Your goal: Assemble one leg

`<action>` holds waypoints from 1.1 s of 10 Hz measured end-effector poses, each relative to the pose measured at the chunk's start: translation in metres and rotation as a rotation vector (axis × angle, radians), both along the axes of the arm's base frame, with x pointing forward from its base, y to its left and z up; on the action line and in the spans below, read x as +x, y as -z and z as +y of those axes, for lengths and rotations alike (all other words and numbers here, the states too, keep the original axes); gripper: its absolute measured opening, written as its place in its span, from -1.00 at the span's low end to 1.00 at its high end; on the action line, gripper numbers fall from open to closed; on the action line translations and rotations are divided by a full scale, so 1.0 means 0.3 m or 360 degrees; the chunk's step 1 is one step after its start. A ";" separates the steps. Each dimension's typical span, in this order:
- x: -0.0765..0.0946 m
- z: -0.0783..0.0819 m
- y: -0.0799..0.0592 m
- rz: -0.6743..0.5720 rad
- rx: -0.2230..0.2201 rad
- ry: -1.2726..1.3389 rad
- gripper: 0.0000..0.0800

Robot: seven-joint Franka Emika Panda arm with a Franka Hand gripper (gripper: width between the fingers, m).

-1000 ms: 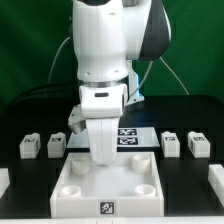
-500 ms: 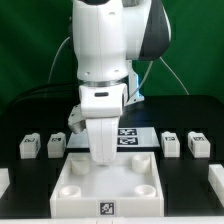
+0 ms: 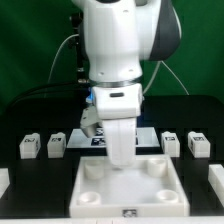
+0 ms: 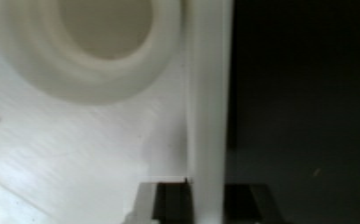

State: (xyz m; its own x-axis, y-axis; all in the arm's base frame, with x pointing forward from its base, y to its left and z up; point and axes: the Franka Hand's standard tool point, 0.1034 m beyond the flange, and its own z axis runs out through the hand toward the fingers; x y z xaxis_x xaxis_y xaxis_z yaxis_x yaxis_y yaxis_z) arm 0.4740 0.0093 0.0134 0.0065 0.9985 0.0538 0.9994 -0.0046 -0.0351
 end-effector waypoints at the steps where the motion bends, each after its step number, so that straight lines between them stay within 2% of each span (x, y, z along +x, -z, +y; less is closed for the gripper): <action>1: 0.020 0.039 0.002 -0.0008 0.0016 0.0006 -0.84; 3: 0.056 0.134 0.001 -0.0022 0.0048 0.0044 -0.84; 5: 0.072 0.182 -0.003 -0.0022 0.0062 0.0046 -0.84; 11: 0.071 0.181 0.009 -0.0005 0.0072 0.0025 -0.84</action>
Offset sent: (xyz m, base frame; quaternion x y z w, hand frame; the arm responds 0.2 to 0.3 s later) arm 0.0216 0.0460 0.0023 -0.0099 0.0131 0.0074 0.9998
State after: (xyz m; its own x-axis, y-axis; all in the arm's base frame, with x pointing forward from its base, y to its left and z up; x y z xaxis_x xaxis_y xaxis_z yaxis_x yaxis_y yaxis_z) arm 0.4954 0.0637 0.0107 0.0220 0.9948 0.0991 0.9993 -0.0189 -0.0325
